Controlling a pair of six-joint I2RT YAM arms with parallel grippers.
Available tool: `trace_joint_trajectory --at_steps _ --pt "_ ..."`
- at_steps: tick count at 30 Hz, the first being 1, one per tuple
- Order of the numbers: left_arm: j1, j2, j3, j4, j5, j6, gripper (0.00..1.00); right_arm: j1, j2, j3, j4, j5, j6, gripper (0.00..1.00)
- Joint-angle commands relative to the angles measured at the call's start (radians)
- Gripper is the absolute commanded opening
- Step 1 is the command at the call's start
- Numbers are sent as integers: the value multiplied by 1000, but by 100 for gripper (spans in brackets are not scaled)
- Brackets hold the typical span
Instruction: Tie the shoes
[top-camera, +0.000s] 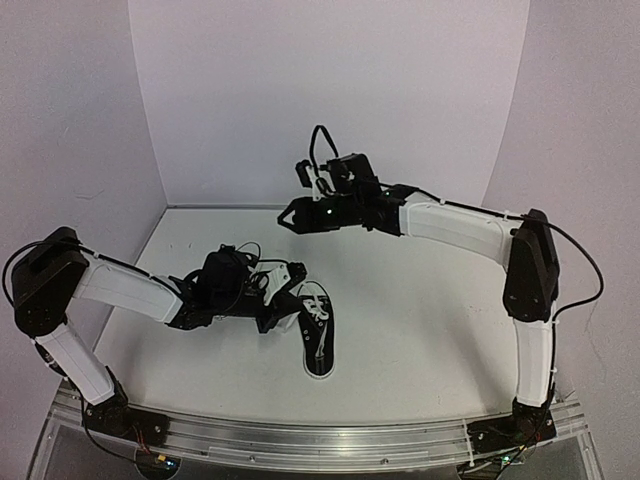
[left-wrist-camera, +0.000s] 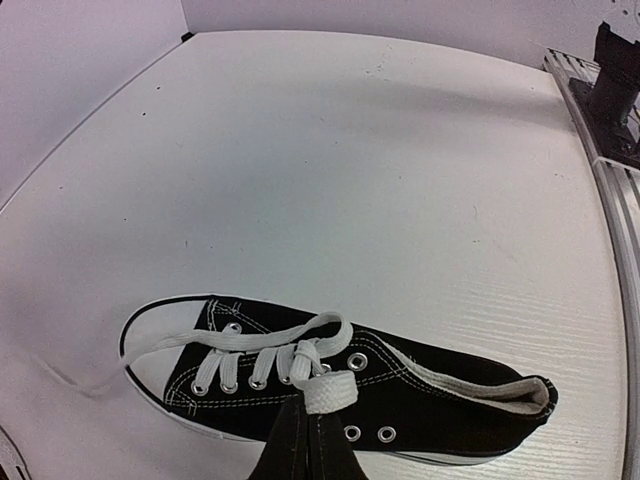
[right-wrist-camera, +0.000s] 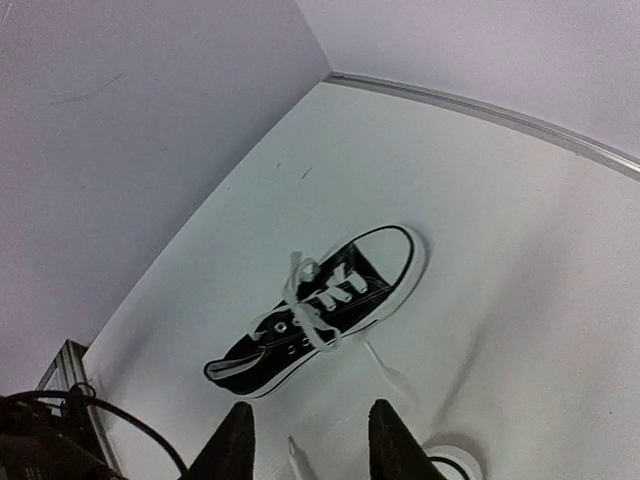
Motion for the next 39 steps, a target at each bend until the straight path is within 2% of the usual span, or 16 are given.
trace_joint_trajectory --at_steps 1,7,12,17,19,20,21,22,23,25,30,33,37,39 --pt "-4 -50 4 44 3 13 0 6 -35 -59 -38 -63 -3 59" --pt "-5 -50 14 32 -15 27 0 -44 -234 -306 -25 -104 -10 77" --pt "-4 -38 24 33 -30 31 0 -45 -366 -526 59 -191 27 79" --pt "-4 -28 29 42 -40 26 0 -45 -401 -665 139 -234 90 76" --pt "-4 -30 30 41 -41 27 0 -45 -414 -685 141 -220 111 72" --pt "-4 -31 31 38 -42 28 0 -45 -438 -696 139 -200 118 75" --pt "-4 -32 32 35 -43 29 0 -45 -469 -707 138 -168 127 82" --pt "-4 -34 31 33 -44 29 0 -45 -505 -718 137 -98 148 96" --pt "-4 -36 31 33 -46 29 0 -45 -560 -734 136 -23 171 98" --pt "-4 -38 30 36 -50 29 0 -45 -634 -750 130 86 186 98" --pt "-4 -32 34 49 -61 27 0 -45 -749 -778 104 161 103 98" --pt "-4 -28 42 54 -65 24 0 -45 -718 -767 101 72 47 94" --pt "-4 -27 48 53 -69 24 0 -45 -685 -763 107 -32 63 91" --pt "-4 -26 47 56 -72 25 0 -45 -664 -767 128 -79 78 95"
